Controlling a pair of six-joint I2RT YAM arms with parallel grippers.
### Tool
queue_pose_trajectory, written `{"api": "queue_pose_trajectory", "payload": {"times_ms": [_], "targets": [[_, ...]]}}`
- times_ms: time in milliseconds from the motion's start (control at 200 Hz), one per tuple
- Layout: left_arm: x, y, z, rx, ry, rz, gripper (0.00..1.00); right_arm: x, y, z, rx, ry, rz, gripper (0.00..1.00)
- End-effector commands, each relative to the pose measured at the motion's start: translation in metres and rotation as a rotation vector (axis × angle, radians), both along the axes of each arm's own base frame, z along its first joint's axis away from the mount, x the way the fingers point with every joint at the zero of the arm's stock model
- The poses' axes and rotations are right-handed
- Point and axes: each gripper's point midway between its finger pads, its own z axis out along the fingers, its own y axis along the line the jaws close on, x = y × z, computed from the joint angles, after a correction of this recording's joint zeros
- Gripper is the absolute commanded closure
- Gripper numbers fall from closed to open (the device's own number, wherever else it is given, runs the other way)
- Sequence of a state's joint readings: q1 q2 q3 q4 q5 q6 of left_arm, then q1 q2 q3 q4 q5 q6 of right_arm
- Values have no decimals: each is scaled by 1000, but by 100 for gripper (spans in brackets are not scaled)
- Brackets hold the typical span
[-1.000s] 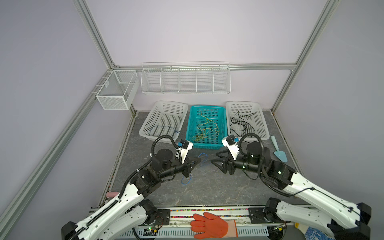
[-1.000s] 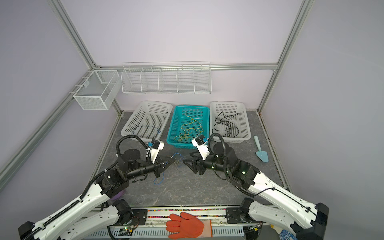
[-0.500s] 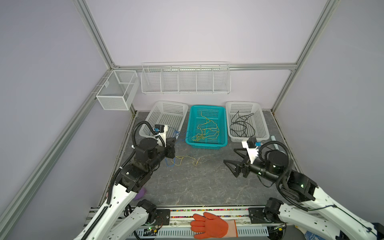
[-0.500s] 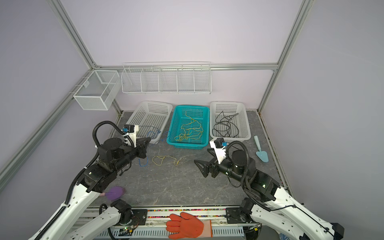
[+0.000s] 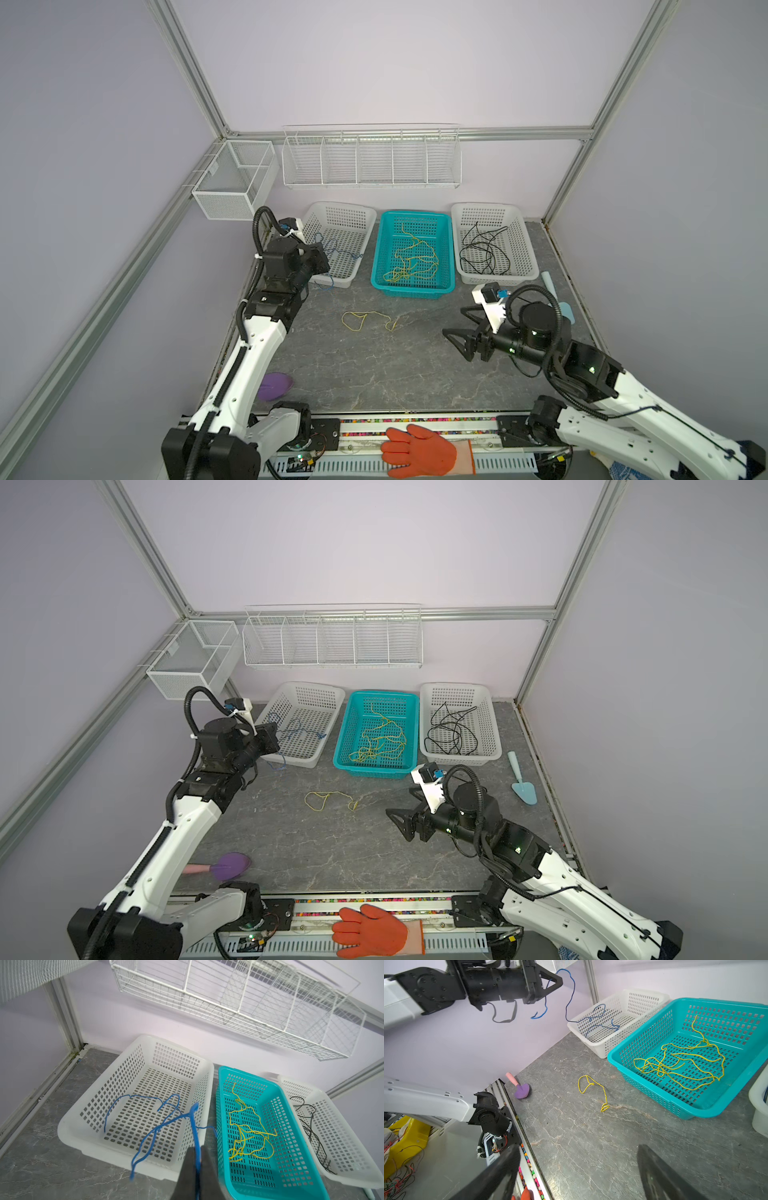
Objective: Untangle the cables
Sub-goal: 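Carry blue cable to white basket with left gripper while right opens, withdraws, then lower blue cable into white basket with left gripper while right moves to yellow cable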
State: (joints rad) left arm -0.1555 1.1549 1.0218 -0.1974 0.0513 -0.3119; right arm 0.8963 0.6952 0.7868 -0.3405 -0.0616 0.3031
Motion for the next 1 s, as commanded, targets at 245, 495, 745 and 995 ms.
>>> {"api": "queue_pose_trajectory", "payload": {"times_ms": [245, 495, 745, 995], "targets": [[86, -5, -23, -36, 18, -1, 100, -4, 13, -20, -7, 43, 63, 10], [119, -8, -58, 14, 117, -18, 78, -4, 18, -29, -29, 62, 82, 11], [120, -3, -59, 51, 140, -4, 62, 0, 21, -47, -68, 110, 65, 11], [95, -3, -42, -23, 133, 4, 41, 9, 34, -79, -159, 208, 52, 11]]}}
